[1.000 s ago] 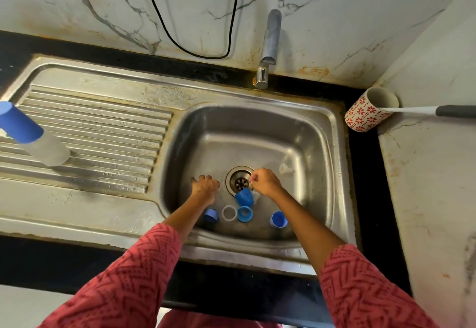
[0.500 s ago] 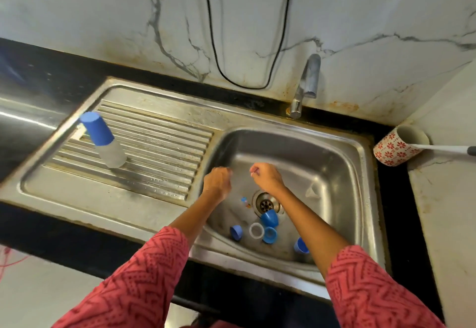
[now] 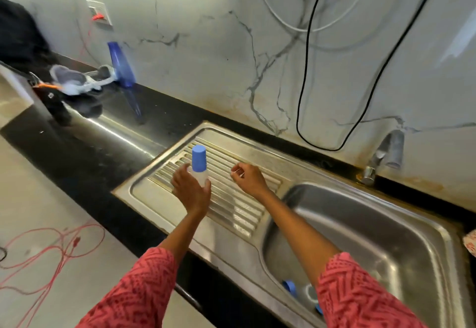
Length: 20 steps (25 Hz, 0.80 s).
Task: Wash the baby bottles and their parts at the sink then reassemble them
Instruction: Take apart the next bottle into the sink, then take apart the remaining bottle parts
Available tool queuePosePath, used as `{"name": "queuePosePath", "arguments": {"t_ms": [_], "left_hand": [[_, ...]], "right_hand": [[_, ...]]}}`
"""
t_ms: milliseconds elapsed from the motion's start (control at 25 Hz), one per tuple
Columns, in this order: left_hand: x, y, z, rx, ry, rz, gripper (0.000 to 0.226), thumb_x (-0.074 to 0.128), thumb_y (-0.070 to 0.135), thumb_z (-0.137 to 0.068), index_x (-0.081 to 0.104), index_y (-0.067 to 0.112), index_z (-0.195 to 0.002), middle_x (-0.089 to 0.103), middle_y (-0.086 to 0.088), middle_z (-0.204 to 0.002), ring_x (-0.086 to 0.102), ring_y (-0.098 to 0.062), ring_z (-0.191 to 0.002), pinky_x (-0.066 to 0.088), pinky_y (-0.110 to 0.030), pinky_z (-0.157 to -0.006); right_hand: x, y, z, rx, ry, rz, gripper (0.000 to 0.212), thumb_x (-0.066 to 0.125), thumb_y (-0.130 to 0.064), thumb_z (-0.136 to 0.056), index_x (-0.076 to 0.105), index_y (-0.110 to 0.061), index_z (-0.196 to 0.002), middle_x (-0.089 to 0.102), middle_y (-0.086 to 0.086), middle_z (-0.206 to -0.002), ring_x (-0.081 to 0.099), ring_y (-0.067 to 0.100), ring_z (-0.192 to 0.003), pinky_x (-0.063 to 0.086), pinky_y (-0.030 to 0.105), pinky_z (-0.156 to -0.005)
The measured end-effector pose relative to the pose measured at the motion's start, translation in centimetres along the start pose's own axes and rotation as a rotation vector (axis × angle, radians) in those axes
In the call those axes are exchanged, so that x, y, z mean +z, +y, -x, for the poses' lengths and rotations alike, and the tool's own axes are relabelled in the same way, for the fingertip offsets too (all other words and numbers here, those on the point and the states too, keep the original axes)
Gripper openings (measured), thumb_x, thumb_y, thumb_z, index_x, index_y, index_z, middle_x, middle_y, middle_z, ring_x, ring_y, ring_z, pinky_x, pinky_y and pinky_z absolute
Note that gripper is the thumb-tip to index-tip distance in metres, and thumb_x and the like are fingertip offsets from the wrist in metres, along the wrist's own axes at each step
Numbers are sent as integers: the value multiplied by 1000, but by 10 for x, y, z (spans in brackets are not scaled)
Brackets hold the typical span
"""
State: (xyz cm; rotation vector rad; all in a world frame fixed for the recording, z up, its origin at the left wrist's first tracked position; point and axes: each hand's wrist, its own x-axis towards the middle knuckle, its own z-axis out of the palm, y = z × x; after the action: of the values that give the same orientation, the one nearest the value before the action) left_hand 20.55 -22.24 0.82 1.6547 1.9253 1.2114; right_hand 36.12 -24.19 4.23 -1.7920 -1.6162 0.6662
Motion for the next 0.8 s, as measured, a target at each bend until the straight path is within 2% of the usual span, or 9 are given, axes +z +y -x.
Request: {"name": "queuePosePath", "arguments": {"t_ms": [80, 160, 240, 320, 400, 520, 680, 720, 800], "left_hand": [[2, -11, -20, -164, -158, 19, 91, 81, 26, -69, 28, 11, -141, 34, -14, -143, 32, -32, -130, 32, -47, -103], [14, -22, -37, -219, -365, 76, 104, 85, 29, -65, 19, 12, -145, 33, -14, -145, 32, -34, -133, 32, -51, -107], [24, -30, -47, -219, -462, 126, 98, 86, 29, -63, 26, 10, -139, 44, -16, -134, 45, -36, -123, 39, -50, -102], [31, -24, -50, -202, -431, 121, 80, 84, 26, -67, 37, 5, -129, 53, -18, -122, 53, -36, -112, 45, -45, -95], [37, 0, -43, -97, -436, 58, 65, 81, 29, -71, 47, 4, -120, 59, -17, -112, 58, -34, -102, 46, -39, -85], [53, 60, -7, 206, -552, -18, 58, 82, 38, -66, 54, 8, -107, 61, -8, -96, 59, -24, -86, 43, -30, -71], [75, 128, 52, 445, -704, 44, 62, 85, 35, -58, 54, 9, -105, 60, -6, -100, 59, -25, -89, 41, -28, -69], [79, 140, 66, 473, -757, 28, 61, 84, 36, -58, 55, 10, -105, 61, -5, -100, 59, -24, -89, 42, -29, -70], [85, 161, 90, 463, -900, 16, 57, 85, 38, -59, 57, 13, -102, 61, -1, -94, 60, -21, -85, 45, -29, -70]], "right_hand": [[2, -6, 0, 9, -35, -32, 23, 59, -22, -91, 62, -8, -109, 66, 10, -106, 62, 22, -97, 50, 30, -83], [-5, -6, 4, 27, -62, -52, 26, 59, -24, -91, 59, -9, -113, 65, 10, -109, 61, 21, -100, 50, 29, -83], [-17, -3, 9, 34, -84, -74, 29, 60, -25, -91, 58, -9, -114, 64, 10, -108, 60, 20, -98, 50, 30, -84], [-35, 2, 17, 43, -80, -92, 30, 62, -27, -90, 58, -9, -114, 63, 9, -101, 60, 19, -94, 52, 34, -85], [-53, 8, 23, 76, -38, -113, 32, 64, -30, -89, 59, -10, -113, 60, 3, -94, 59, 16, -89, 52, 35, -82], [-78, 14, 31, 215, 97, -148, 46, 68, -45, -82, 57, -13, -114, 59, -2, -89, 61, 18, -88, 53, 35, -80], [-124, 44, 47, 516, 355, -40, 77, 68, -70, -66, 59, -8, -111, 65, 8, -106, 63, 26, -98, 54, 39, -83], [-138, 53, 56, 562, 388, -55, 78, 70, -68, -65, 59, -6, -111, 65, 10, -109, 64, 27, -97, 55, 40, -82], [-165, 69, 78, 576, 385, -126, 69, 77, -54, -68, 58, -4, -112, 64, 12, -109, 66, 24, -90, 58, 36, -76]]}}
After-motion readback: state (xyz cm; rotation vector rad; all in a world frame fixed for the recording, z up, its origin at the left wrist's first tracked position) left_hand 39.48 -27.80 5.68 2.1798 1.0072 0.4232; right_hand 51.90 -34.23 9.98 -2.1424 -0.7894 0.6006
